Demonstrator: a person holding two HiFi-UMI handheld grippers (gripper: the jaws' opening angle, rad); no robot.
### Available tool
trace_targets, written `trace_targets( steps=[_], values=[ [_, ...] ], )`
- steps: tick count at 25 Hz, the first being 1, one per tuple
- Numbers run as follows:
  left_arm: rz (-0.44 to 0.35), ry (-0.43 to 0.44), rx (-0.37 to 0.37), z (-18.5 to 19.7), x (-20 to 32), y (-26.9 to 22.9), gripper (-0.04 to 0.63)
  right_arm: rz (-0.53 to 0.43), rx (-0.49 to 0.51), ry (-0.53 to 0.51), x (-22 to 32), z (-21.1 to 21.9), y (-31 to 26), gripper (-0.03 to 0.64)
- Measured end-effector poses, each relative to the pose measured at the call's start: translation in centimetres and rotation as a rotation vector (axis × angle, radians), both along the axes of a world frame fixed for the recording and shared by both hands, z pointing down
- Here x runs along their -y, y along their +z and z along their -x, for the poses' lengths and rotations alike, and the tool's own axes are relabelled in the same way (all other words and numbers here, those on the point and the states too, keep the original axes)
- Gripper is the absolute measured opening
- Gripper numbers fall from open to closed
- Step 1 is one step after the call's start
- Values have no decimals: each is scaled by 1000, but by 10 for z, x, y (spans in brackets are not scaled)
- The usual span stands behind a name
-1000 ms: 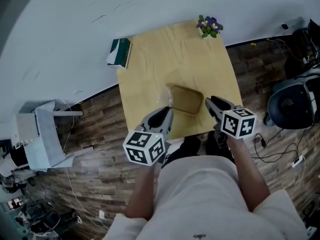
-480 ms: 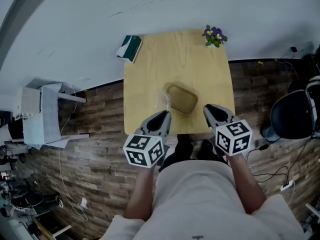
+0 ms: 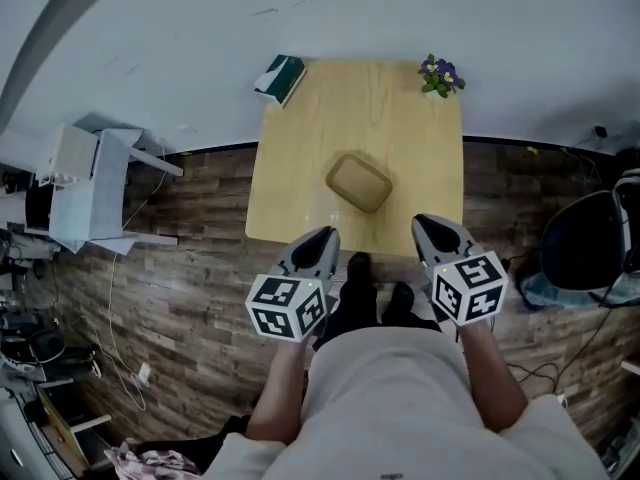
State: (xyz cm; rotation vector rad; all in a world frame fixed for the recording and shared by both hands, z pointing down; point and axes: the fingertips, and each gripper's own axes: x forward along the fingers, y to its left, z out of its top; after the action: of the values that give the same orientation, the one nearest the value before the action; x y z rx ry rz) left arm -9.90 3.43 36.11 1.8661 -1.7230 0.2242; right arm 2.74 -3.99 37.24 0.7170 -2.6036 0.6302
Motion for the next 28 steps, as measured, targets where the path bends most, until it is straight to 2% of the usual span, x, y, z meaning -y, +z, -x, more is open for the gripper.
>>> trace_targets(
  steps=[15,22,28],
  values=[
    [-76,-122,32,-27,-42,-19,31,-101,23,-123,-34,-16,-38,5],
    [-117,-135,39,-32,-48,-30,31,-177,22,-169,-47,-11,-57,5],
    [-137,-137,61,-30,-49,-39,31,-194,24,-194,-53,-2,-64,5]
  ],
)
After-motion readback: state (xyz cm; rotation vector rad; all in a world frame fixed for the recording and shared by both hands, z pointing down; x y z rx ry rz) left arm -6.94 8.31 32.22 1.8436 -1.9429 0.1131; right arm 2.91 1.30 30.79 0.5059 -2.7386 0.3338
